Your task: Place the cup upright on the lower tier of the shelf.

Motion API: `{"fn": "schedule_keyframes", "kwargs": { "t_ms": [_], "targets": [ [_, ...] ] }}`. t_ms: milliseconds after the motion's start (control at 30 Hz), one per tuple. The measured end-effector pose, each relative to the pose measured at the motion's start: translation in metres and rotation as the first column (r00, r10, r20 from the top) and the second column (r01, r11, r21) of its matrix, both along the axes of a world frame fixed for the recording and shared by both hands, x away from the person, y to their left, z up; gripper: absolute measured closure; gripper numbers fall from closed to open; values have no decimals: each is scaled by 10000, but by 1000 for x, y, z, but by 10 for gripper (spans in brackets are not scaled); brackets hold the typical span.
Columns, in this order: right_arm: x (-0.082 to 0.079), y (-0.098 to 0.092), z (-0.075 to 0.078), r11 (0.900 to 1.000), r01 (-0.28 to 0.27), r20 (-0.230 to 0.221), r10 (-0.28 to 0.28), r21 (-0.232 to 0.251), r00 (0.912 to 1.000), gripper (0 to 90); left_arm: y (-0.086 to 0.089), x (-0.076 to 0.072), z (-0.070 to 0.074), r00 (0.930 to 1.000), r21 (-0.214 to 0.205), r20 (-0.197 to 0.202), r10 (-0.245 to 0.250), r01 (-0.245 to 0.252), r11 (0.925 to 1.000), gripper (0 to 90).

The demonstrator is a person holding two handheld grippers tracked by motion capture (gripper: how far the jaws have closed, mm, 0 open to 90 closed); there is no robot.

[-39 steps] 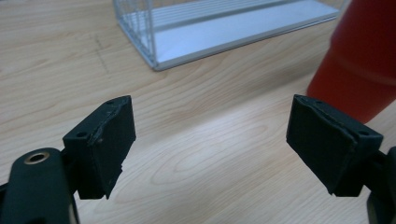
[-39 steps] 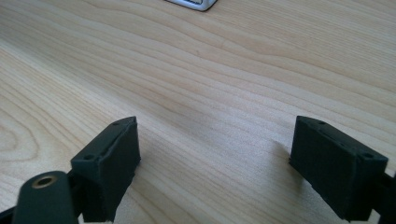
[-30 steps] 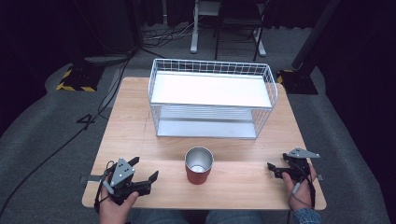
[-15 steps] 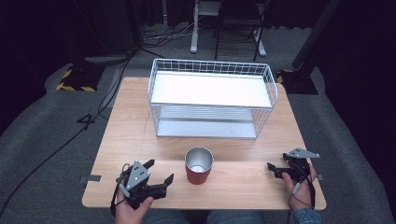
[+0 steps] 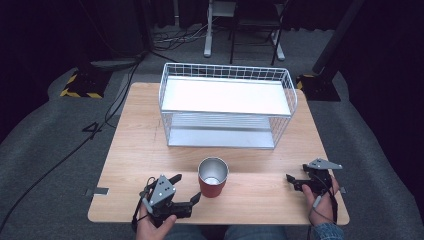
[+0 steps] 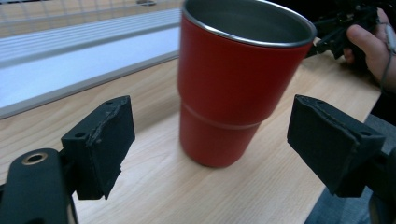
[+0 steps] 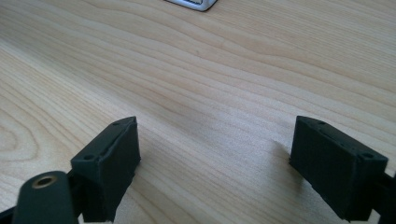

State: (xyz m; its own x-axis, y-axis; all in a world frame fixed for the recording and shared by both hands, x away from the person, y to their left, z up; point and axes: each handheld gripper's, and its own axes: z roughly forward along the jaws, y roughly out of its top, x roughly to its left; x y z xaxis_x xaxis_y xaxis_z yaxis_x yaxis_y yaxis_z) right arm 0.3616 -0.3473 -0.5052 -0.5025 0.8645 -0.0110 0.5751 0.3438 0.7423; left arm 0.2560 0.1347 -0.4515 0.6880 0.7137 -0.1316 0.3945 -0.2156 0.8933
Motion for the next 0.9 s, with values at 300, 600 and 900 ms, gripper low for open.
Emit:
{"fn": "schedule_keyframes", "kwargs": {
  "t_ms": [300,600,900],
  "targets": [
    [0,0,0,10000,-17,3,17,-24,10000,159,-15,5,-10,9996,-31,-10,286,-286,9996,155],
    [0,0,0,10000,3,25,-3,-35,10000,159,-27,13,-23,9999,100,-34,170,-169,9998,155],
    [-1,0,0,10000,18,33,-17,-45,10000,159,-42,23,-34,9999,43,-141,-65,66,10000,147]
  ]
}}
